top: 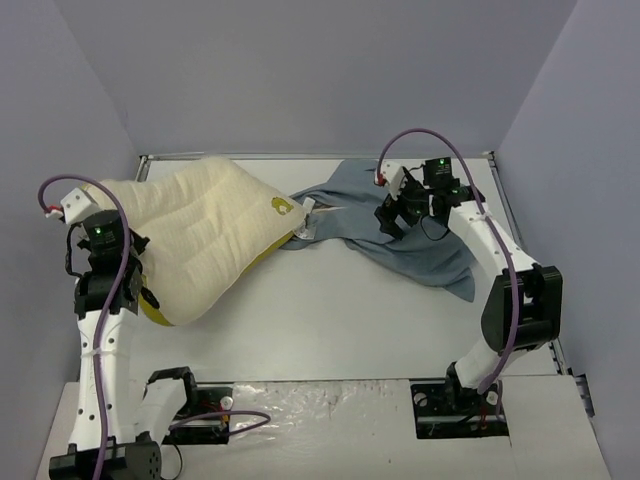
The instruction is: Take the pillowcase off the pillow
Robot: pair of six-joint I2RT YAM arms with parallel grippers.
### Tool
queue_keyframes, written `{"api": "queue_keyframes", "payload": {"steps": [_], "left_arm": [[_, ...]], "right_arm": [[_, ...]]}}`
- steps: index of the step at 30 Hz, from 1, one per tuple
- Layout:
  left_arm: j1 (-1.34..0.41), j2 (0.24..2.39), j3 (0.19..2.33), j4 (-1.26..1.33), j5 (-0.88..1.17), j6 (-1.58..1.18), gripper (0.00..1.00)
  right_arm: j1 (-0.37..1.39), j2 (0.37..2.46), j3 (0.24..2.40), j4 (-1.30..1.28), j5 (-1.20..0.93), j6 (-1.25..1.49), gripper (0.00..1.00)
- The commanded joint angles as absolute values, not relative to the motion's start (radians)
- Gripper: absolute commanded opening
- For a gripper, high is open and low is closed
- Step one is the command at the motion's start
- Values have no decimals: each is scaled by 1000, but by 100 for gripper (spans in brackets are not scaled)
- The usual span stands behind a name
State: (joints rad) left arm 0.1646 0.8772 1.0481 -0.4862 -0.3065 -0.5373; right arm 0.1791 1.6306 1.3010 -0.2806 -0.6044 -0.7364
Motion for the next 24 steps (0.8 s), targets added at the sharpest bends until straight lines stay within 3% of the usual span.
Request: {"api": "queue_keyframes", "payload": {"steps": [1,8,12,14,17,18,20,21,23,24], "left_arm": [[160,861,1034,-472,-241,-704,2],[160,833,968,-515,-233,-790,2],[161,801,956,-545,-256,-813,2],[161,790,945,-552,-244,-833,2],[161,784,927,-555,-229,-851,2],[161,776,911,-555,-224,-856,2],[160,767,893,-563,-219,-864,2],[160,756,875,-564,-222,-870,2],[160,744,856,-565,-241,-876,2],[160,744,856,-565,-241,-876,2]], "right_arm": [[213,1557,1341,-353,-574,-865,91],[402,1827,1350,-226,-236,-853,98],[411,1956,1410,-121,-140,-776,97],[410,2012,1436,-68,-73,-737,91],[402,2068,1485,-52,-32,-694,72],[396,2075,1492,-52,-29,-683,57],[380,2076,1494,-58,-34,-666,41],[373,2066,1488,-58,-46,-660,20],[333,2019,1468,-60,-92,-635,0],[313,1996,1462,-60,-92,-624,0]]}}
